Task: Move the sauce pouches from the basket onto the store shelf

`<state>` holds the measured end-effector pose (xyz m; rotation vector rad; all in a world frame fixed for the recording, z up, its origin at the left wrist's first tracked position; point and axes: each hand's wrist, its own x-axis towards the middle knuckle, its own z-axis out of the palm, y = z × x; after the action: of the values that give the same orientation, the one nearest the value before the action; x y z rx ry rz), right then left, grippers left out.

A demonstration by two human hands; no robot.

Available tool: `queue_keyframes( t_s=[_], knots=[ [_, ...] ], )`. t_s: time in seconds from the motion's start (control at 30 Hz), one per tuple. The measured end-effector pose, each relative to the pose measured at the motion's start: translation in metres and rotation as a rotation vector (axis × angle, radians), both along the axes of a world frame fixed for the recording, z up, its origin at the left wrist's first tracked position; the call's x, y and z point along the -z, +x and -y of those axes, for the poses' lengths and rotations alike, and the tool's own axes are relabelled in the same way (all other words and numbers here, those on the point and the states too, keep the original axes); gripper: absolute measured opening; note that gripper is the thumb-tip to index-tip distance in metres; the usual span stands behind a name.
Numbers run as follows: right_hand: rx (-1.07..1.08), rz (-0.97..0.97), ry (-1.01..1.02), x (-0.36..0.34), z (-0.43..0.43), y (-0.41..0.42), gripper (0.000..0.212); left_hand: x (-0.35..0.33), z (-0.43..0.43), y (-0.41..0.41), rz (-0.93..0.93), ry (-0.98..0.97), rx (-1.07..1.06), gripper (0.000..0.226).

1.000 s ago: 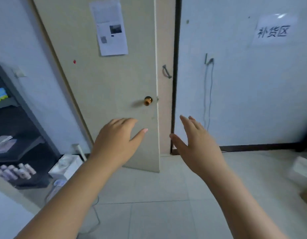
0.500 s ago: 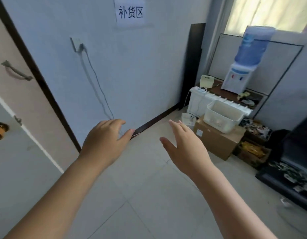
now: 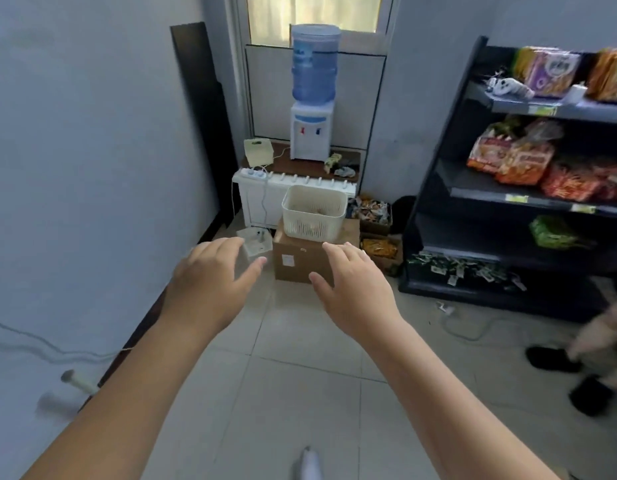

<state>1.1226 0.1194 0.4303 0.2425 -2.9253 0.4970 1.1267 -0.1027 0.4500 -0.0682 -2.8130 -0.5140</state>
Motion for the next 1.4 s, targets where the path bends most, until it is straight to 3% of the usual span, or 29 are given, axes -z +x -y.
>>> queue_keyframes(
  t_s=[0.33,0.7,0.9,1.13,1.4],
  knots=[
    [0.147,0.070,-0.055,0.039,-0.045,-0.227,0.060,0.037,-0.044,-0.253,0.078,0.031,0.142,0.055],
    [0.241,0.115,-0.083,0.071,-0.044,-0.441,0.047,0.080,-0.052,-0.480,0.192,0.035,0.225,0.054],
    [0.344,0.190,-0.144,0.092,-0.038,-0.566,0.052,0.087,-0.031,-0.618,0.336,0.282,0.211,0.059],
    [0.364,0.234,-0.227,0.101,-0.048,-0.708,0.054,0.100,-0.051,-0.771,0.397,0.222,0.278,0.058],
    [0.269,0.406,-0.132,0.206,-0.098,-0.852,0.045,0.201,-0.104,-0.912,0.496,0.194,0.210,0.056]
  ],
)
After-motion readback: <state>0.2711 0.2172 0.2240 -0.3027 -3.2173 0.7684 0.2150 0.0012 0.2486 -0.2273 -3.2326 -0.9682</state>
